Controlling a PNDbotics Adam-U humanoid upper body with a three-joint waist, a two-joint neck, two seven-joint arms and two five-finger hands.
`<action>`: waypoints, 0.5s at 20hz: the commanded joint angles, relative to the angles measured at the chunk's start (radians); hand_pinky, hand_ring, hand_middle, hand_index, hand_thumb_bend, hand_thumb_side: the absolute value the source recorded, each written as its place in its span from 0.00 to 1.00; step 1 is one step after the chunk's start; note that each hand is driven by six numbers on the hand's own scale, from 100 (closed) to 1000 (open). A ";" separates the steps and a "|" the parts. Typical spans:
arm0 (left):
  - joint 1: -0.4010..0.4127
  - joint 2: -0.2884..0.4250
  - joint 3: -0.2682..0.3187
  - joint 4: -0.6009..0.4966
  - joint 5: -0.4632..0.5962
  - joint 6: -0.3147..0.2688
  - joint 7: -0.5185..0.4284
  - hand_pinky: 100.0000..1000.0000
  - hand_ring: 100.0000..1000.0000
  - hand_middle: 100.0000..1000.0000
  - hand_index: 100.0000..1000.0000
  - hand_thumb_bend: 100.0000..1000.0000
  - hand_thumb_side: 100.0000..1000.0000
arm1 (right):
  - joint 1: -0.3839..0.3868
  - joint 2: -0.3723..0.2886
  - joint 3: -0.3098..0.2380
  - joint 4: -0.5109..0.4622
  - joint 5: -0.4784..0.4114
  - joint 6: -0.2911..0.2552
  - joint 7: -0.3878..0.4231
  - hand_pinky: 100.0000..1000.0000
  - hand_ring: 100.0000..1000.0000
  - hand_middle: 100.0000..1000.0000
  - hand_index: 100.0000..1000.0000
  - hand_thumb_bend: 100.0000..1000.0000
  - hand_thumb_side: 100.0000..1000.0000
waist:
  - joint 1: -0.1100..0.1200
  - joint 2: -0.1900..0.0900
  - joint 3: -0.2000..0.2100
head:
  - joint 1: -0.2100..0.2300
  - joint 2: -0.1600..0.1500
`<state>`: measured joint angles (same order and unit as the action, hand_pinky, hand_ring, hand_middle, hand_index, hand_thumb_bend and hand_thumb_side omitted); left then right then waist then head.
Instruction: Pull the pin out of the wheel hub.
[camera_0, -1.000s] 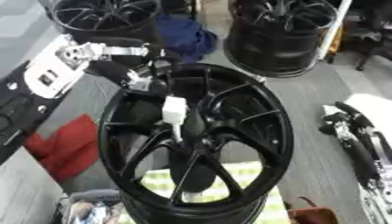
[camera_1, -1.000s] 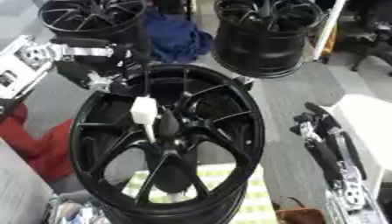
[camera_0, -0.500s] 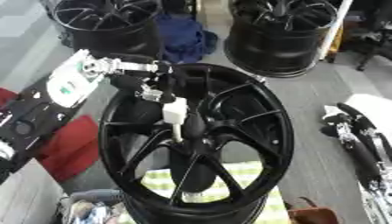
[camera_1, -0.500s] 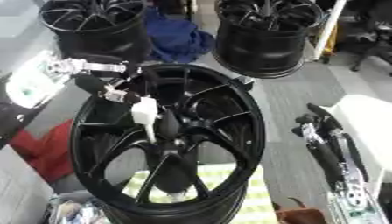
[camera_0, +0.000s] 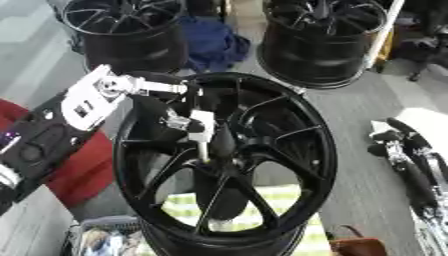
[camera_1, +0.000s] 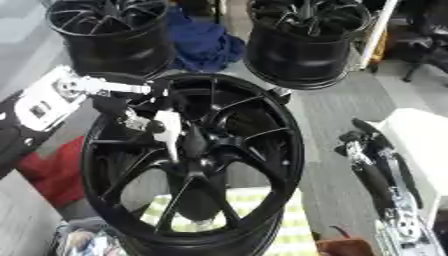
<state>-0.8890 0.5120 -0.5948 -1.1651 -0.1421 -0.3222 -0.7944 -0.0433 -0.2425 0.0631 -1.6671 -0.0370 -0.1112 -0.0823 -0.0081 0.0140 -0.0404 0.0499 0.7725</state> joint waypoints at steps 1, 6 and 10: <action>-0.016 0.028 -0.001 -0.013 -0.019 -0.130 -0.113 0.67 1.00 0.81 0.97 0.33 0.71 | -0.011 -0.015 0.000 -0.011 0.002 -0.003 0.003 0.68 0.57 0.59 0.87 0.00 0.54 | 0.001 -0.009 -0.001 | 0.002 -0.003; -0.016 0.029 -0.002 -0.013 -0.040 -0.152 -0.113 0.61 1.00 0.77 0.95 0.32 0.68 | -0.011 -0.015 0.000 -0.011 0.003 -0.003 0.003 0.68 0.57 0.59 0.87 0.00 0.54 | 0.001 -0.009 -0.002 | 0.003 -0.003; -0.016 0.029 -0.002 -0.009 -0.069 -0.169 -0.113 0.56 1.00 0.71 0.93 0.28 0.62 | -0.011 -0.015 -0.001 -0.010 0.003 -0.002 0.002 0.68 0.57 0.59 0.87 0.00 0.54 | 0.001 -0.009 -0.002 | 0.004 -0.003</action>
<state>-0.8886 0.5123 -0.5968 -1.1653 -0.2007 -0.3455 -0.7710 -0.0433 -0.2425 0.0631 -1.6671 -0.0370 -0.1119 -0.0816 -0.0080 0.0140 -0.0412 0.0509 0.7725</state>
